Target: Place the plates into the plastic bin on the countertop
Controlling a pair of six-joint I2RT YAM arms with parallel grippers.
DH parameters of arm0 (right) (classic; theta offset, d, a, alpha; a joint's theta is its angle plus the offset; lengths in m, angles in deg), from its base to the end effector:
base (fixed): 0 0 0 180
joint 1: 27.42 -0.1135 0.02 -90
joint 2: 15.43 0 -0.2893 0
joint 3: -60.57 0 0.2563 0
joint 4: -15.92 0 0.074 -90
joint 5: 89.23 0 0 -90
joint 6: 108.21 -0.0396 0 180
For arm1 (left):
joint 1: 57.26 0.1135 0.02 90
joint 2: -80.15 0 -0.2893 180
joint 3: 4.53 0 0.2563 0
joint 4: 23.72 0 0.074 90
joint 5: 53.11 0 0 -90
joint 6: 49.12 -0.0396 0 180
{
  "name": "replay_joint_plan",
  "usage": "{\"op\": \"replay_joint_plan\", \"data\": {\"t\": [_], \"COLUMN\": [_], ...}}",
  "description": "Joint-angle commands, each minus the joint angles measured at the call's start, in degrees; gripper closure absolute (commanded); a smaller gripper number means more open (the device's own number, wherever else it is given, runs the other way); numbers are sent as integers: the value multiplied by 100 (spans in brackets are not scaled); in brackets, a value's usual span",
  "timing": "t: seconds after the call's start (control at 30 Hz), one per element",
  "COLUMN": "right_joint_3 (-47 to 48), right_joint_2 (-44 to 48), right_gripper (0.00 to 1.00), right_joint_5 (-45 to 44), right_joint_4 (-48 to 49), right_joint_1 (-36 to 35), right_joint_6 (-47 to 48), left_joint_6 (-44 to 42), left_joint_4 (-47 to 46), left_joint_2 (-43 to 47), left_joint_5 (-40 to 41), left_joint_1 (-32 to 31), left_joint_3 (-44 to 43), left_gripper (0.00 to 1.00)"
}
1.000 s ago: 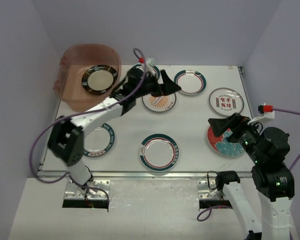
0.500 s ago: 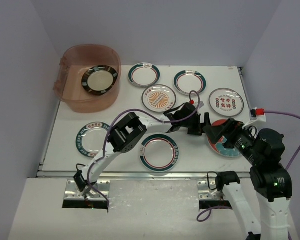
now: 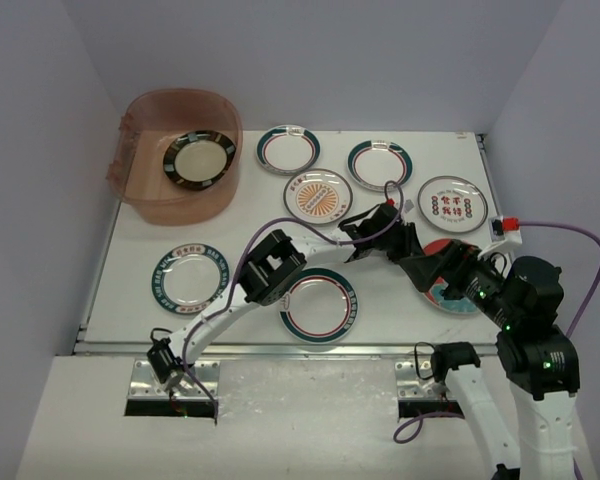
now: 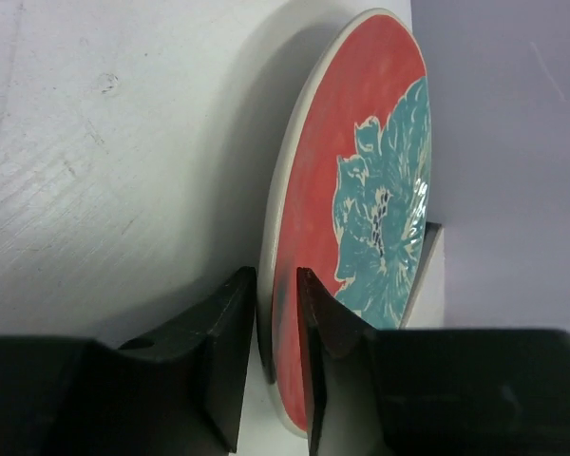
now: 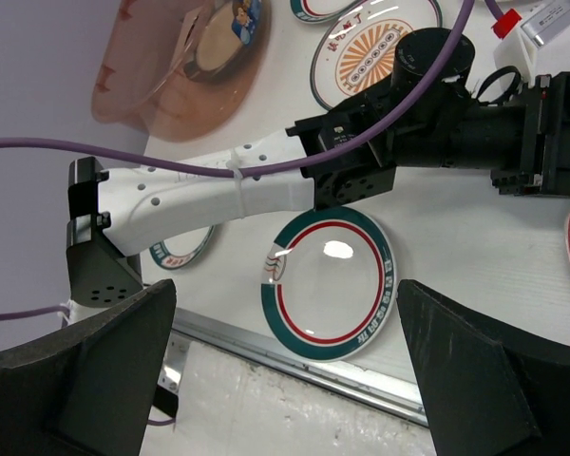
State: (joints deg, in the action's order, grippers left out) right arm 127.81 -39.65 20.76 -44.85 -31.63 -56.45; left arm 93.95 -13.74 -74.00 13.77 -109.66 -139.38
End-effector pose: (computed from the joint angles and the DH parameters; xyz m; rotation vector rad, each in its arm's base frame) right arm 0.0483 0.0171 0.3731 0.3277 1.9200 0.8278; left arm 0.3651 -0.4996 0.1009 0.2749 2.4139 -1.4233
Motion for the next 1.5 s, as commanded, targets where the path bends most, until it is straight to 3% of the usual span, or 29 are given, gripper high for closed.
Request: {"op": "replay_joint_plan", "data": {"t": [0.0,0.07,0.27,0.6,0.7,0.8,0.93,1.07,1.17,1.47], "right_joint_3": [-4,-45,-95,109,187,178,8,-190,-380,-626], "right_joint_2": [68,49,22,-115,-152,-214,-305,-371,-420,-699], "right_gripper": [1,1,1,1,1,1,1,1,1,1], "right_joint_5": [39,51,39,-13,-13,12,135,215,57,114], "right_joint_4": [206,250,312,431,484,530,708,950,1043,1259], "right_joint_1": [25,25,25,25,25,25,25,25,25,25], "right_joint_6": [34,27,9,-54,-68,-78,-151,-209,-103,-41], "left_joint_6": [-410,-603,-843,-425,-307,-167,-166,-158,-64,-397], "left_joint_4": [881,983,32,-577,-435,-347,533,1241,1394,1153], "left_joint_2": [-282,-90,1700,3949,4578,5261,6059,6452,6305,5133], "left_joint_5": [256,343,416,-332,-367,-587,-186,507,599,155], "left_joint_1": [-8,-8,200,1357,2063,3093,4748,6055,6931,7179], "left_joint_3": [134,187,1802,2708,2940,3095,3063,3129,3244,2836], "left_gripper": [84,100,100,100,100,100,100,100,100,100]}}
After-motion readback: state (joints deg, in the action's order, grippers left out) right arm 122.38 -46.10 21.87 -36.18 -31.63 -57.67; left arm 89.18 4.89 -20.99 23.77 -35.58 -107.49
